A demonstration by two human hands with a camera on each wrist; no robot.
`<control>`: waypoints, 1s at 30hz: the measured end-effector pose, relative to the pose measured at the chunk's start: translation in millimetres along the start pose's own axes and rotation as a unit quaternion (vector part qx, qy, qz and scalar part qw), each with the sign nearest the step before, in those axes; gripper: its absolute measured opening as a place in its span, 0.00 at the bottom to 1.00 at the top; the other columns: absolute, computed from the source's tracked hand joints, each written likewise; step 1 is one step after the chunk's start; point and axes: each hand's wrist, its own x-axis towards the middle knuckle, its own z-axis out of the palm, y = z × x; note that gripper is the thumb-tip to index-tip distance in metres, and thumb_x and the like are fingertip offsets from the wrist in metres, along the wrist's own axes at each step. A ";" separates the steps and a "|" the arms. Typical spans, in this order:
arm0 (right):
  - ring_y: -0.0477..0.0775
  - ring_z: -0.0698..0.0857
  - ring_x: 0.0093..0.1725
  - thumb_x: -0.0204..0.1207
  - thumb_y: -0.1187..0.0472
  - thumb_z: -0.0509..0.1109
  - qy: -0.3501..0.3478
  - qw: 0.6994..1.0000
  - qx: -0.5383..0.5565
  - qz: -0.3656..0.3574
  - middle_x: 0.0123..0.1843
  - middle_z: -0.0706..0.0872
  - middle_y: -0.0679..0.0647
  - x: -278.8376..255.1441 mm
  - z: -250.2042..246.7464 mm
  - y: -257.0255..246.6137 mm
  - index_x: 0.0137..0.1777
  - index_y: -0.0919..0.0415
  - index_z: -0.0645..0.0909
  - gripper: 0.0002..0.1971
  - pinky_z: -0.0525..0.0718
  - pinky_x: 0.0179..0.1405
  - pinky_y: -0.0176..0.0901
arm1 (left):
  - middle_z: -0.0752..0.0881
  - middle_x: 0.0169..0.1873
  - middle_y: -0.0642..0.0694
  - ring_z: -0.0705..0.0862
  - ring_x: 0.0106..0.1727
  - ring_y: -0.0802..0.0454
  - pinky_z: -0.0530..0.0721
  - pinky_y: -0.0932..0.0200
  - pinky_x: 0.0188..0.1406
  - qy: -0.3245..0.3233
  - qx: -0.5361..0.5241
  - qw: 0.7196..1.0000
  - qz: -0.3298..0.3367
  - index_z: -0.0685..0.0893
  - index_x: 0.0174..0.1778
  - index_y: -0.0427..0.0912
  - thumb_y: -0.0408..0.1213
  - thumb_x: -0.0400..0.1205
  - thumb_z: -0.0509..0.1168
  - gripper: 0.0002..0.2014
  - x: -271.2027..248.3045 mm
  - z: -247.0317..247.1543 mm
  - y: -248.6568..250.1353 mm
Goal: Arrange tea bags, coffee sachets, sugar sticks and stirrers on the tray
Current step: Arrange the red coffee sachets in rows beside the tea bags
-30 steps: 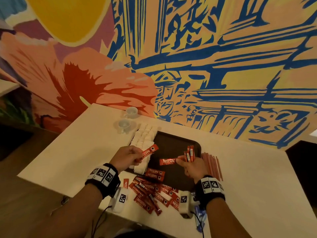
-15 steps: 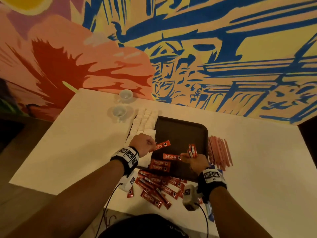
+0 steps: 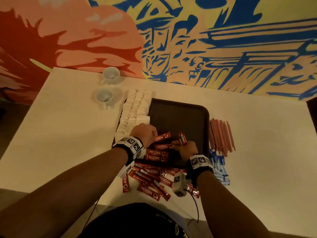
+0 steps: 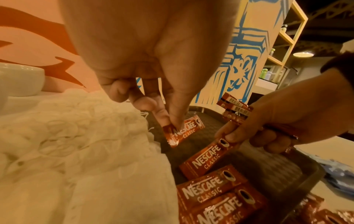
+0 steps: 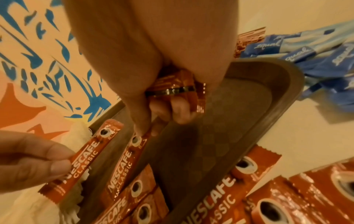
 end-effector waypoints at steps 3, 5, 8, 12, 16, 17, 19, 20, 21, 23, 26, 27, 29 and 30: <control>0.55 0.89 0.53 0.75 0.59 0.81 0.011 1.000 -0.017 -0.005 0.53 0.91 0.53 -4.7 5.8 -6.2 0.56 0.54 0.91 0.10 0.88 0.57 0.50 | 0.89 0.47 0.51 0.87 0.48 0.50 0.88 0.51 0.54 -0.004 0.027 1.000 0.007 0.89 0.45 0.56 0.40 0.83 0.68 0.06 1.8 1.4 0.5; 0.55 0.89 0.54 0.75 0.59 0.81 0.019 0.999 -0.033 -0.010 0.52 0.90 0.52 -1.9 8.2 -8.2 0.56 0.54 0.91 0.10 0.87 0.55 0.48 | 0.88 0.49 0.49 0.85 0.50 0.47 0.86 0.49 0.56 -0.010 0.053 0.998 0.018 0.88 0.46 0.58 0.42 0.83 0.66 0.07 7.2 3.8 -0.2; 0.56 0.89 0.54 0.73 0.57 0.82 0.035 0.997 -0.060 -0.017 0.53 0.91 0.53 -1.8 13.0 -7.3 0.52 0.53 0.91 0.09 0.89 0.57 0.52 | 0.87 0.52 0.46 0.83 0.55 0.43 0.83 0.49 0.58 -0.018 0.100 0.994 0.044 0.88 0.50 0.57 0.43 0.84 0.65 0.07 12.4 8.2 -0.2; 0.56 0.89 0.54 0.74 0.56 0.82 0.039 0.996 -0.081 -0.017 0.53 0.90 0.53 -0.7 14.3 -5.6 0.51 0.53 0.89 0.08 0.89 0.59 0.56 | 0.88 0.51 0.48 0.81 0.59 0.44 0.78 0.49 0.62 -0.025 0.156 0.984 0.088 0.88 0.53 0.53 0.39 0.85 0.63 0.09 18.9 13.1 1.7; 0.56 0.89 0.51 0.75 0.55 0.80 0.031 0.996 -0.079 -0.005 0.54 0.90 0.55 -2.5 6.5 -2.0 0.55 0.56 0.87 0.11 0.90 0.57 0.55 | 0.89 0.55 0.49 0.79 0.64 0.45 0.75 0.48 0.67 -0.028 0.196 0.974 0.112 0.88 0.57 0.53 0.40 0.84 0.65 0.09 21.4 15.2 4.1; 0.56 0.89 0.50 0.75 0.54 0.81 0.026 0.996 -0.085 -0.002 0.53 0.90 0.55 -3.7 5.4 -1.2 0.55 0.57 0.87 0.13 0.90 0.54 0.54 | 0.88 0.56 0.49 0.78 0.65 0.45 0.74 0.48 0.67 -0.027 0.203 0.972 0.117 0.87 0.59 0.53 0.40 0.84 0.66 0.10 21.8 15.8 4.6; 0.53 0.88 0.46 0.74 0.52 0.81 0.010 0.995 -0.102 -0.001 0.50 0.88 0.53 -7.1 5.4 -0.1 0.57 0.59 0.85 0.16 0.89 0.44 0.47 | 0.87 0.58 0.49 0.76 0.67 0.45 0.73 0.48 0.68 -0.027 0.211 0.968 0.132 0.87 0.61 0.54 0.40 0.84 0.66 0.11 22.1 16.7 5.9; 0.50 0.86 0.43 0.74 0.52 0.81 0.003 0.994 -0.108 -0.003 0.47 0.87 0.51 -7.9 6.3 1.0 0.57 0.59 0.85 0.17 0.86 0.41 0.43 | 0.86 0.59 0.49 0.76 0.67 0.45 0.72 0.48 0.68 -0.029 0.216 0.966 0.139 0.86 0.61 0.54 0.39 0.84 0.66 0.11 21.8 17.2 6.8; 0.48 0.85 0.41 0.75 0.52 0.81 -0.002 0.994 -0.111 -0.006 0.44 0.85 0.49 -9.1 7.6 1.4 0.58 0.59 0.85 0.16 0.84 0.40 0.42 | 0.86 0.59 0.49 0.76 0.67 0.45 0.72 0.48 0.68 -0.030 0.221 0.964 0.145 0.86 0.62 0.53 0.39 0.84 0.65 0.12 21.5 18.1 7.4; 0.47 0.83 0.40 0.76 0.52 0.80 0.003 0.994 -0.109 -0.015 0.40 0.83 0.46 -10.3 10.9 0.8 0.57 0.58 0.86 0.15 0.83 0.42 0.43 | 0.86 0.60 0.49 0.76 0.67 0.45 0.72 0.48 0.69 -0.030 0.225 0.962 0.151 0.85 0.63 0.52 0.37 0.85 0.64 0.12 20.9 18.6 9.3; 0.52 0.85 0.43 0.77 0.52 0.79 0.027 0.995 -0.098 -0.017 0.42 0.84 0.49 -10.0 15.1 -0.7 0.56 0.58 0.87 0.13 0.87 0.48 0.48 | 0.85 0.62 0.47 0.77 0.68 0.44 0.73 0.47 0.69 -0.030 0.224 0.962 0.155 0.84 0.65 0.50 0.34 0.84 0.63 0.15 21.4 17.9 12.1; 0.53 0.86 0.45 0.77 0.53 0.79 0.034 0.994 -0.099 -0.016 0.43 0.85 0.50 -9.6 16.0 -0.7 0.56 0.58 0.87 0.12 0.88 0.50 0.49 | 0.85 0.62 0.47 0.78 0.68 0.44 0.74 0.47 0.70 -0.033 0.222 0.961 0.158 0.83 0.66 0.50 0.32 0.84 0.63 0.16 21.7 17.9 13.0; 0.55 0.87 0.46 0.78 0.53 0.78 0.036 0.994 -0.104 -0.012 0.44 0.85 0.51 -8.0 16.8 0.1 0.54 0.58 0.87 0.11 0.89 0.52 0.51 | 0.85 0.61 0.46 0.79 0.67 0.43 0.75 0.46 0.70 -0.043 0.226 0.959 0.164 0.84 0.64 0.49 0.31 0.84 0.62 0.15 21.8 17.2 14.4; 0.55 0.87 0.46 0.78 0.53 0.78 0.034 0.994 -0.106 -0.011 0.43 0.85 0.51 -7.0 17.1 0.7 0.52 0.57 0.87 0.09 0.89 0.53 0.52 | 0.86 0.59 0.46 0.80 0.66 0.43 0.75 0.46 0.70 -0.048 0.231 0.957 0.166 0.84 0.63 0.48 0.31 0.85 0.61 0.14 21.7 16.6 14.9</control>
